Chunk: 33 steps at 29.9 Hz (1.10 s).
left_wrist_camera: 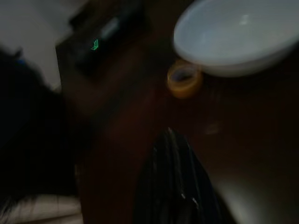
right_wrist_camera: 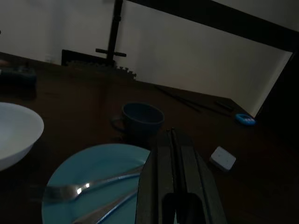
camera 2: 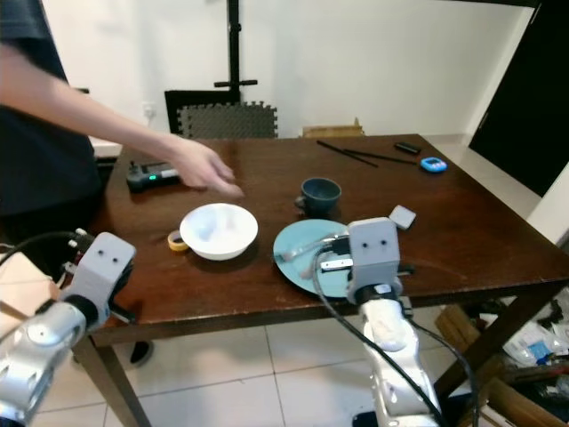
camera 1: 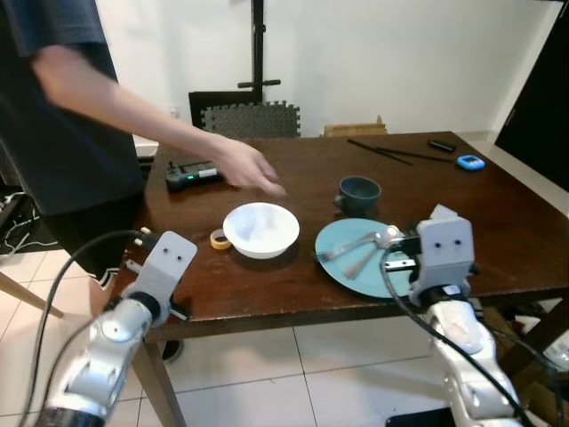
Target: Setting the table
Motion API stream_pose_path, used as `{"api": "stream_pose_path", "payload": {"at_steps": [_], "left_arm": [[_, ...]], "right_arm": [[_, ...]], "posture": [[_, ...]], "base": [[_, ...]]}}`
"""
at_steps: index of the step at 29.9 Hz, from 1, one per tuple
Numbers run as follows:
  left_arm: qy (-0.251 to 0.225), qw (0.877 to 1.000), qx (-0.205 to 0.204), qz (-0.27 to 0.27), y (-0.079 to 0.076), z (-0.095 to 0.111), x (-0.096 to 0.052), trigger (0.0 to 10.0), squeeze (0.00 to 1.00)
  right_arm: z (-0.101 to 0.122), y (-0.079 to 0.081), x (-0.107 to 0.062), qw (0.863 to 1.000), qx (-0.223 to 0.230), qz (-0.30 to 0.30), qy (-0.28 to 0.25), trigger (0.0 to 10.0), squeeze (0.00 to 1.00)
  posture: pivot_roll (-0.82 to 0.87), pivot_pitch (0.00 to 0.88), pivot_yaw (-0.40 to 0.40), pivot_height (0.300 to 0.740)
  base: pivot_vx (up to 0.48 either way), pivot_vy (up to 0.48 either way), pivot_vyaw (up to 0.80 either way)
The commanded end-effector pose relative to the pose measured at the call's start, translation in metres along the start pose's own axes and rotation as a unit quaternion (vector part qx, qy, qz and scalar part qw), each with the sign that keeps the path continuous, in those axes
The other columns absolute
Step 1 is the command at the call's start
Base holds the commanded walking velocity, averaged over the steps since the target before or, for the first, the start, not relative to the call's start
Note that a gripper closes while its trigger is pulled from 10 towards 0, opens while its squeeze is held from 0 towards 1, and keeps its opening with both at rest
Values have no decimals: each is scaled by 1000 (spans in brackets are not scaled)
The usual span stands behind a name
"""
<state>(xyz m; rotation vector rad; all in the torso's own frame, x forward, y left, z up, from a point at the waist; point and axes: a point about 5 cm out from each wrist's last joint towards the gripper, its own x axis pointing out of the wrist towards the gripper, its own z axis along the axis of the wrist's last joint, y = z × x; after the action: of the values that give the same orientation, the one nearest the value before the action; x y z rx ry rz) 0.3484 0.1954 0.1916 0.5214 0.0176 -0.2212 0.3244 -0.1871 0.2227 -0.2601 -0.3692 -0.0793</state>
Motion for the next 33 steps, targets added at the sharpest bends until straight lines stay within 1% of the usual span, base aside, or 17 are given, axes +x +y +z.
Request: {"api": "stream_pose_path", "payload": {"at_steps": [1, 3, 5, 6, 7, 8, 9, 13, 15, 20, 21, 22, 24, 26, 31, 32, 33], "left_arm": [[-3, 999, 10, -38, -6, 3, 6, 10000, 0], [-21, 994, 15, -102, -7, 17, 22, 10000, 0], [-21, 994, 15, -102, -7, 17, 22, 10000, 0], [-27, 992, 16, -121, -7, 22, 26, 10000, 0], [-28, 990, 21, -137, -5, 29, 34, 10000, 651], [-28, 990, 21, -137, -5, 29, 34, 10000, 651], [-29, 987, 37, -154, -2, 38, 41, 10000, 1000], [-27, 980, 67, -187, 8, 56, 52, 10000, 1000], [-27, 980, 67, -187, 8, 56, 52, 10000, 1000], [-28, 965, 92, -245, 25, 77, 54, 10000, 980], [-23, 960, 105, -258, 27, 79, 54, 10000, 0], [-23, 960, 105, -258, 27, 79, 54, 10000, 0], [-10, 950, 135, -280, 27, 80, 54, 10000, 0], [-8, 946, 146, -290, 27, 83, 55, 10000, 0], [-10, 937, 140, -321, 26, 87, 55, 10000, 0], [-11, 931, 141, -337, 25, 88, 54, 10000, 0], [-3, 920, 174, -350, 22, 88, 54, 10000, 0]], "right_arm": [[0, 2, 2, 1000, 2, 6, 0, 10000, 0], [5, 8, 5, 1000, 13, 13, -7, 10000, 0], [5, 8, 5, 1000, 13, 13, -7, 10000, 0], [6, 10, 6, 1000, 18, 15, -9, 10000, 0], [8, 15, 6, 999, 26, 23, -10, 10000, 0], [8, 15, 6, 999, 26, 23, -10, 10000, 0], [10, 20, 6, 999, 32, 31, -10, 10000, 0], [14, 30, 6, 998, 42, 43, -14, 10000, 0], [14, 30, 6, 998, 42, 43, -14, 10000, 0], [17, 33, 5, 998, 50, 42, -16, 10000, 0], [16, 32, 4, 998, 51, 41, -15, 10000, 0], [16, 32, 4, 998, 51, 41, -15, 10000, 0], [16, 32, 3, 998, 51, 39, -14, 10000, 0], [16, 32, 1, 998, 52, 38, -13, 10000, 0], [15, 31, 0, 998, 52, 36, -9, 10000, 0], [15, 31, -1, 998, 52, 36, -9, 10000, 0], [14, 31, -2, 998, 52, 35, -6, 10000, 0]], "posture": [[3, 96, 4, 740], [0, 123, 10, 740], [0, 123, 10, 740], [-1, 128, 13, 740], [2, 158, 13, 740], [2, 158, 13, 740], [-1, 176, 17, 740], [-2, 201, 22, 740], [-2, 201, 22, 740], [-4, 213, 30, 740], [-5, 214, 30, 740], [-5, 214, 30, 740], [-9, 217, 32, 740], [-9, 217, 32, 740], [-15, 221, 33, 740], [-15, 221, 33, 740], [-15, 227, 33, 740]], "base": [[0, 0, 0], [0, 0, 0], [0, 0, 0], [0, 0, 0], [0, 0, 0], [0, 0, 0], [0, 0, 0], [0, 0, 0], [0, 0, 0], [0, 0, 0], [0, 0, 0], [0, 0, 0], [0, 0, 0], [0, 0, 0], [0, 0, 0], [0, 0, 0], [0, 0, 0]]}}
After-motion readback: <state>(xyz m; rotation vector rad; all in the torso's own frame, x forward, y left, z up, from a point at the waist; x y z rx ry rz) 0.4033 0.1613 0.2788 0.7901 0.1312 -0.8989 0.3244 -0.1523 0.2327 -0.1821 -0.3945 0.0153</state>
